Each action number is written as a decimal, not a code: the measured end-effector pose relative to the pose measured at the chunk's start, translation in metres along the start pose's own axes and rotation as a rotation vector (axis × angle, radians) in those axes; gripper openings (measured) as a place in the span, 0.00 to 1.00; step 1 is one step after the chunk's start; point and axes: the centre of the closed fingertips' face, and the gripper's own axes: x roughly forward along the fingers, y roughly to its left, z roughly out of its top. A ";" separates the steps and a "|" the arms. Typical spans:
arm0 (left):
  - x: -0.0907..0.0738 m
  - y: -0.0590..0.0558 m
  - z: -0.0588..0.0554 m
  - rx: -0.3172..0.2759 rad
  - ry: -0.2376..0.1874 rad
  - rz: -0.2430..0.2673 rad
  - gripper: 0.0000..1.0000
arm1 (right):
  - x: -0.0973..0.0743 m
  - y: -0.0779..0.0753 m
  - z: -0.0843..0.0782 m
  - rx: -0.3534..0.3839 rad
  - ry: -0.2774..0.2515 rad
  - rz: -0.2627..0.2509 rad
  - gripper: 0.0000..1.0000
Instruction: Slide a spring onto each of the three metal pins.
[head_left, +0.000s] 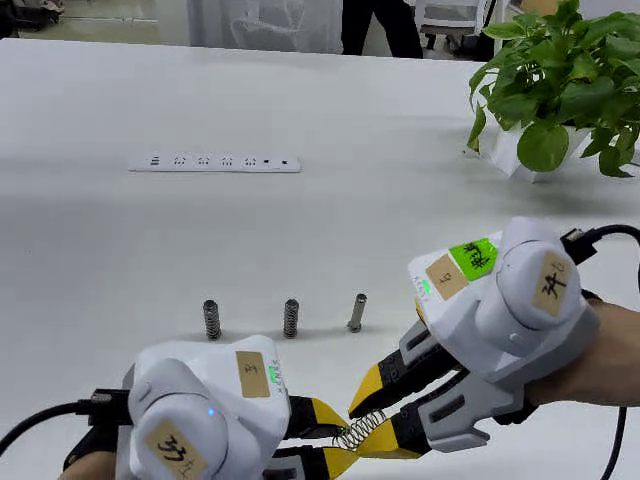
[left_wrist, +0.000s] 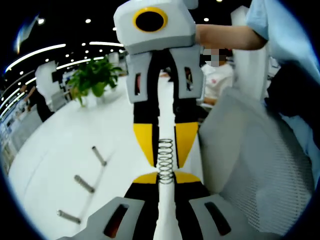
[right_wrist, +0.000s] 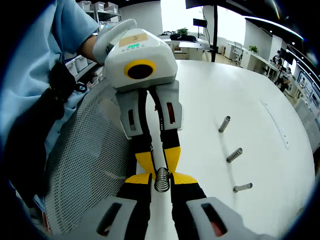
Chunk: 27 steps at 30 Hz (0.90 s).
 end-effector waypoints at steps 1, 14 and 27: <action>0.000 0.000 0.001 -0.003 -0.005 0.000 0.09 | 0.000 0.001 -0.001 0.001 0.002 0.002 0.15; 0.003 -0.002 0.005 0.013 -0.008 -0.007 0.09 | -0.002 0.001 -0.003 0.010 -0.001 -0.003 0.13; 0.005 -0.003 0.004 0.017 -0.006 -0.008 0.10 | -0.002 0.000 -0.005 0.033 0.026 0.010 0.12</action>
